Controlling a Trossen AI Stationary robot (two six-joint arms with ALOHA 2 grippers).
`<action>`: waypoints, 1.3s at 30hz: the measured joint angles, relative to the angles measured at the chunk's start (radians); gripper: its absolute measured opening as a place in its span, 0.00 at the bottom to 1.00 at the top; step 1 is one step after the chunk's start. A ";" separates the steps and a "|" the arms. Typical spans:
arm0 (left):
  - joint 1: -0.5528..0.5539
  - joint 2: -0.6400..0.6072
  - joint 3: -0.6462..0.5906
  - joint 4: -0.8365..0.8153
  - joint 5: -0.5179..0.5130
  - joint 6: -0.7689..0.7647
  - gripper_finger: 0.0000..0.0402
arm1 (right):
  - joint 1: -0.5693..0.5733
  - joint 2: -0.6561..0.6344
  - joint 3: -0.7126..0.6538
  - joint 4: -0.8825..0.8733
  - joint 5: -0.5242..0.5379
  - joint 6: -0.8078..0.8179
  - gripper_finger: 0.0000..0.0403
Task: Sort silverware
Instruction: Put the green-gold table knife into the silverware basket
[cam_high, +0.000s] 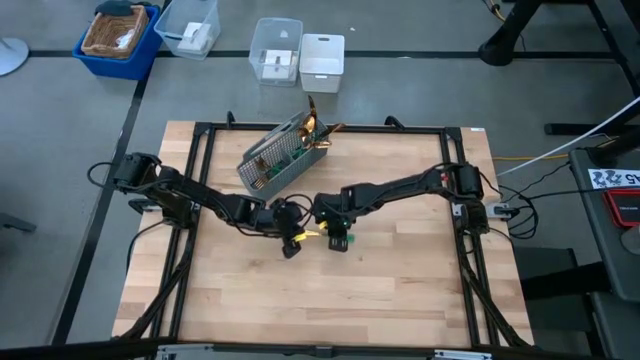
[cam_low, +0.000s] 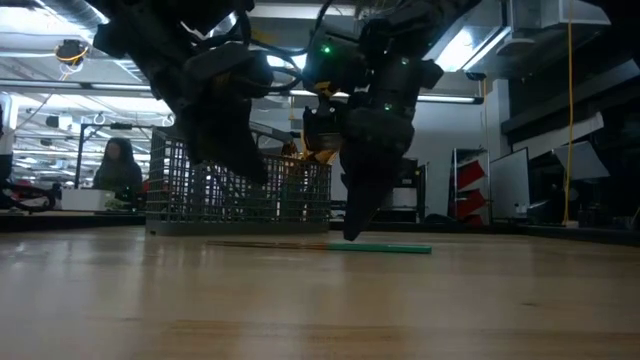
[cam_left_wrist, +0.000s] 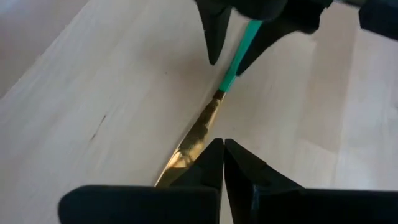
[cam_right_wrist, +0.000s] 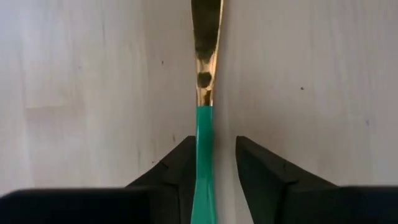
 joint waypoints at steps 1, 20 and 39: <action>-0.003 0.000 0.000 -0.007 0.000 0.000 0.01 | 0.006 0.000 0.000 0.000 0.015 0.000 0.29; -0.045 -0.115 0.000 -0.046 -0.002 0.024 0.01 | 0.037 0.021 0.003 0.008 0.086 0.058 0.29; -0.045 -0.135 0.000 -0.107 -0.004 0.057 0.01 | 0.057 0.025 0.003 0.004 0.142 0.088 0.29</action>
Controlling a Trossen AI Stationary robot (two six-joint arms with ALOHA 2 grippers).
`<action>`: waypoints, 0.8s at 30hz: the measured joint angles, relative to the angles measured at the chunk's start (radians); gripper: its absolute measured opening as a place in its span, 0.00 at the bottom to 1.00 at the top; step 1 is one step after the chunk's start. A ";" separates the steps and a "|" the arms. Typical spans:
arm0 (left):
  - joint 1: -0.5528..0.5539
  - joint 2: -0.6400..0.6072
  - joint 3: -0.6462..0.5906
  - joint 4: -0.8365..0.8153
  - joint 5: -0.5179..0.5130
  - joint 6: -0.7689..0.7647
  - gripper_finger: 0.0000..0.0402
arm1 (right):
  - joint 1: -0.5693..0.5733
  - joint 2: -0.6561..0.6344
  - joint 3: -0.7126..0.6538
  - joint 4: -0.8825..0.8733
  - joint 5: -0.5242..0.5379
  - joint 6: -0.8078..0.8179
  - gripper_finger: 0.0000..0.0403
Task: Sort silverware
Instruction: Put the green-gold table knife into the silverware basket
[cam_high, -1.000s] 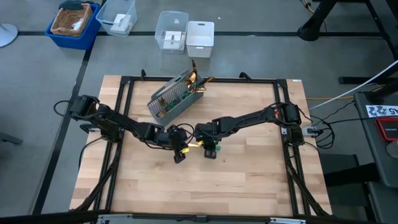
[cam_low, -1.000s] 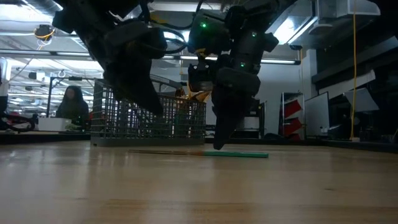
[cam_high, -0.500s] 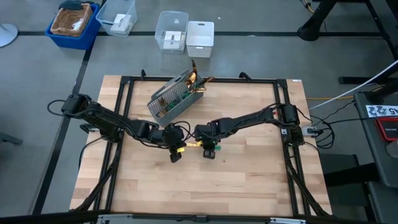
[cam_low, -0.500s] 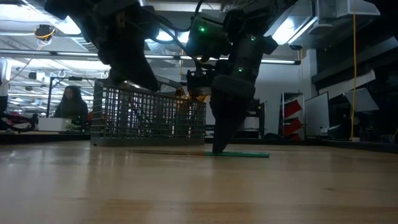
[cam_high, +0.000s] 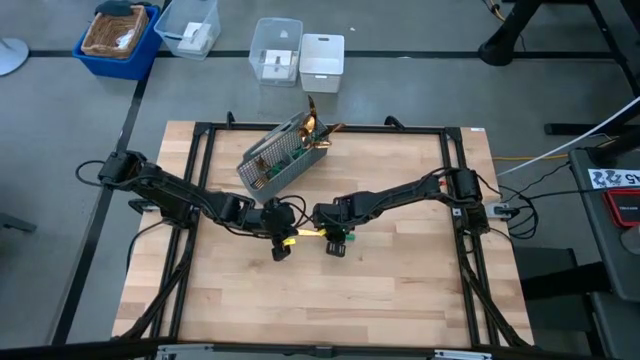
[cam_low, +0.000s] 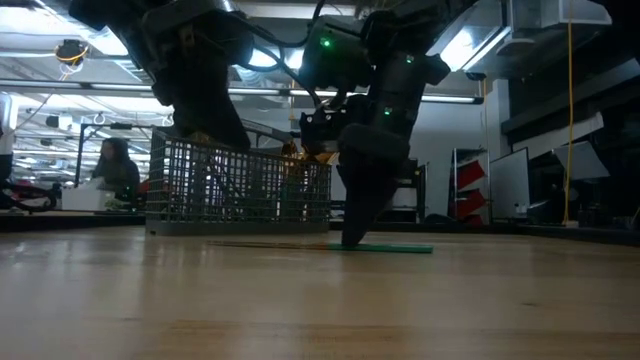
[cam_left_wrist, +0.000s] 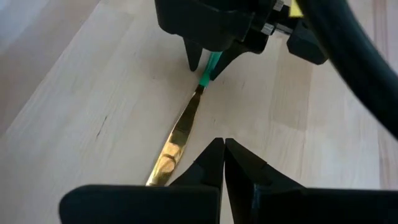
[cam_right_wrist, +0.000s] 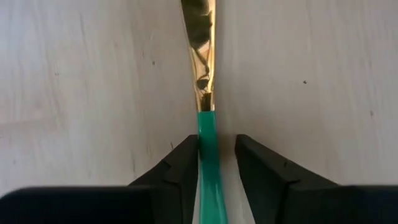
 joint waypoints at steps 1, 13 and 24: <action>0.000 0.000 0.000 0.002 0.000 0.001 0.01 | 0.000 0.000 0.000 0.000 0.011 0.000 0.29; 0.002 0.000 0.000 0.055 0.000 0.060 0.01 | 0.000 0.016 0.001 -0.001 0.049 -0.008 0.09; 0.002 0.000 0.000 0.061 -0.001 0.079 0.01 | -0.002 0.022 0.029 -0.021 0.002 -0.008 0.10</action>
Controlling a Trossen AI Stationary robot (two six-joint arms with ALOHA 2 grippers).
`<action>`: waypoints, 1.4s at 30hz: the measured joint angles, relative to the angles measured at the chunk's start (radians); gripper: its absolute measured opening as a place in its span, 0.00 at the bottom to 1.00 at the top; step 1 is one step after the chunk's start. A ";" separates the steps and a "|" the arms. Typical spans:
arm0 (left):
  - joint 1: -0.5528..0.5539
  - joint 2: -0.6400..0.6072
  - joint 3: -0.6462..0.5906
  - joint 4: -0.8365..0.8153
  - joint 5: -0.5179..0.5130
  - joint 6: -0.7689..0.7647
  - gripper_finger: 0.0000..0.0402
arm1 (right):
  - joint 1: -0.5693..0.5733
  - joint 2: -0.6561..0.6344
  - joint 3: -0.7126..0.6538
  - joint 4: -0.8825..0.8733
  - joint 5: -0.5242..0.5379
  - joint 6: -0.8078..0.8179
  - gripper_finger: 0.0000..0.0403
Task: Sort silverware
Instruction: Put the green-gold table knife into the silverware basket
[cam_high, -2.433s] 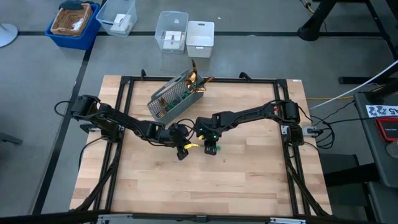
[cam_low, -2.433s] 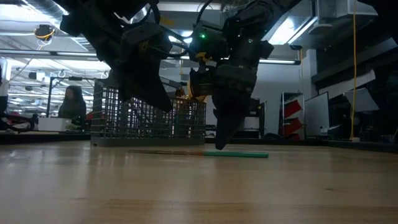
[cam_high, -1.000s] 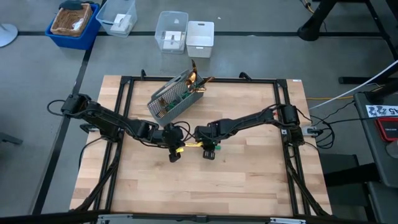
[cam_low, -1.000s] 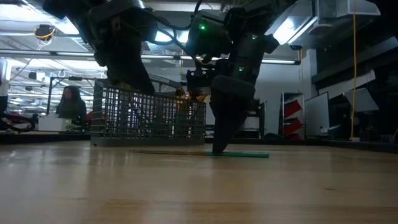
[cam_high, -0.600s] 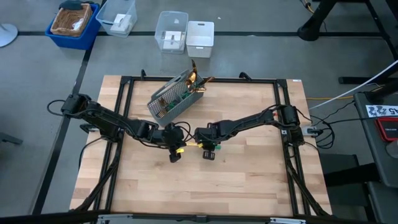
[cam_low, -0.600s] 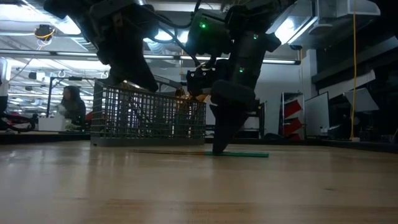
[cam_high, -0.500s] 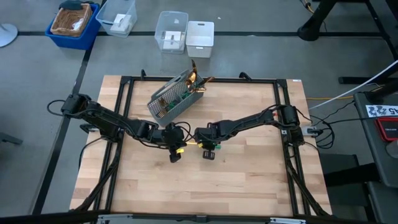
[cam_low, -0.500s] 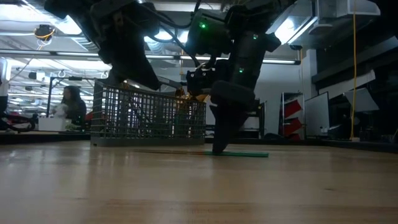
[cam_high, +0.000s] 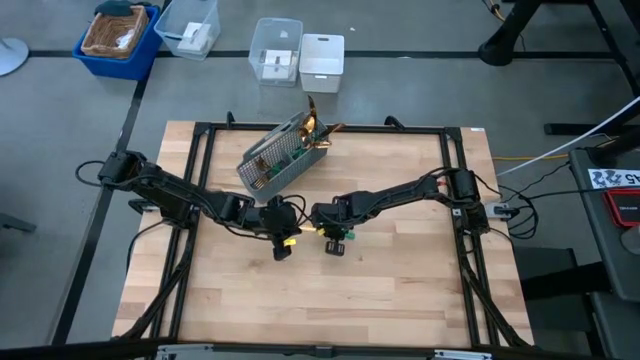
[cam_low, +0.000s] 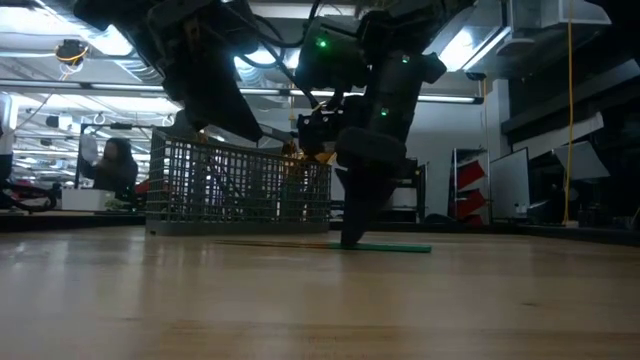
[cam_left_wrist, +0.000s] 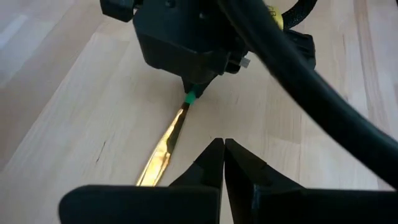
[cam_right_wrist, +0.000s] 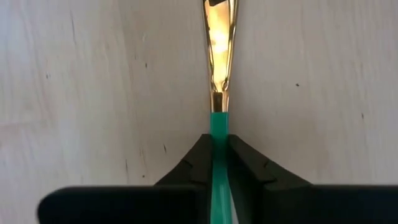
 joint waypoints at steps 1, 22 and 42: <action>0.000 0.000 0.000 0.000 0.000 0.000 0.01 | 0.000 0.001 0.007 -0.003 -0.003 0.000 0.10; -0.002 0.000 0.000 0.000 0.020 0.018 0.27 | 0.000 0.004 0.034 0.017 -0.140 0.034 0.10; -0.013 -0.160 0.000 -0.147 0.251 0.029 0.18 | 0.000 -0.003 0.040 0.035 -0.211 0.036 0.10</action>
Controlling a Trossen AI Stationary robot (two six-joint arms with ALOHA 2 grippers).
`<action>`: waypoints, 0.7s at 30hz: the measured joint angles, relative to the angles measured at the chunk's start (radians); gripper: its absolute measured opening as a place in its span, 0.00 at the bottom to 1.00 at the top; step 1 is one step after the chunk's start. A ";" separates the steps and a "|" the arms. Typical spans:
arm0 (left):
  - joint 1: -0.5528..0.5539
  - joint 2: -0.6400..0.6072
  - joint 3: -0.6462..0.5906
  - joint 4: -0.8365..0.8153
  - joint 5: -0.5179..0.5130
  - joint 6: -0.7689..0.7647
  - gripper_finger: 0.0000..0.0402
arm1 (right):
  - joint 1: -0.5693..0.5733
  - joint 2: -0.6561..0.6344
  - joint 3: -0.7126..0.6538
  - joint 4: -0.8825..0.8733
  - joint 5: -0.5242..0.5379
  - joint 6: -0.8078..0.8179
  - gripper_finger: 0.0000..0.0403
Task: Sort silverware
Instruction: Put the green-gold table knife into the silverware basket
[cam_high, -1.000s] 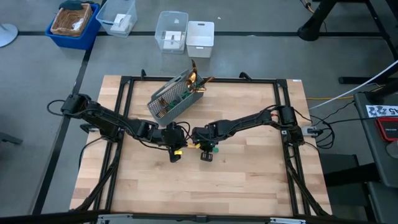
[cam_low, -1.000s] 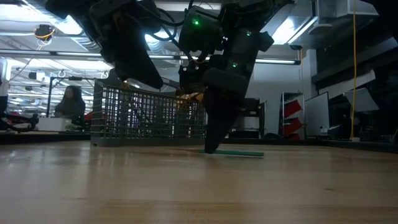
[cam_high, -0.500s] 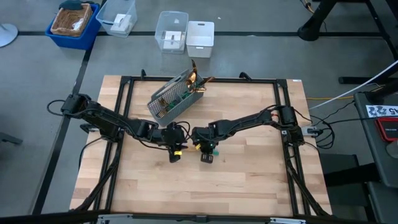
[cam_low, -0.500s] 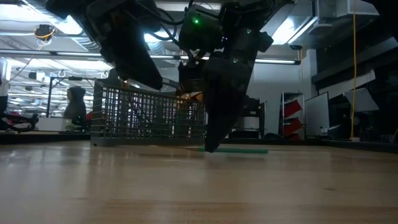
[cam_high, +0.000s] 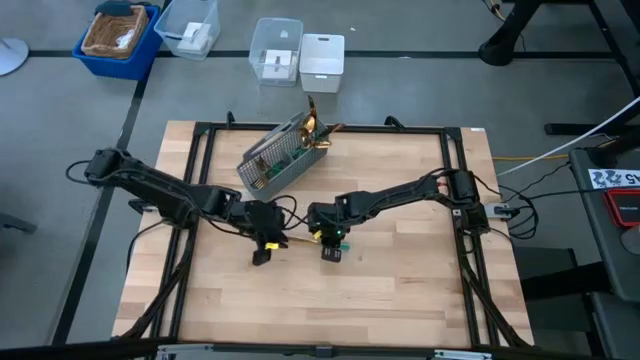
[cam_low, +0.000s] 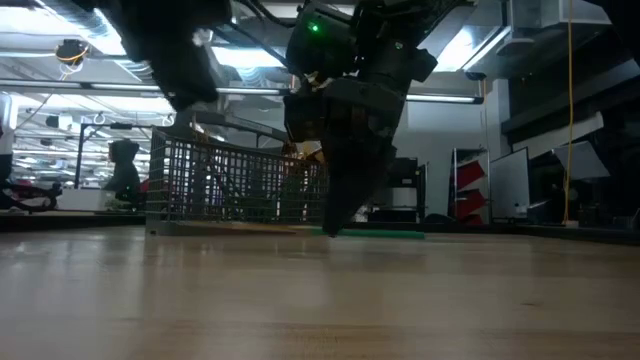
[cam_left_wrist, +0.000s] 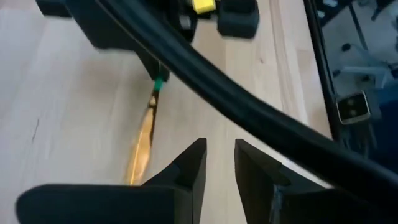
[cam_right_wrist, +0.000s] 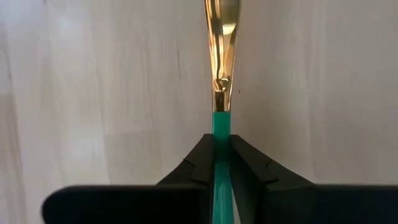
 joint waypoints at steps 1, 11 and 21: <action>-0.005 -0.016 0.000 -0.027 0.001 -0.004 0.17 | 0.000 -0.001 0.002 0.005 0.000 0.001 0.10; -0.040 -0.195 -0.002 -0.166 0.005 -0.074 0.14 | -0.022 -0.003 0.003 0.068 -0.031 0.029 0.10; -0.040 -0.309 -0.001 -0.339 -0.013 -0.159 0.13 | -0.067 0.003 0.105 0.088 -0.059 0.038 0.10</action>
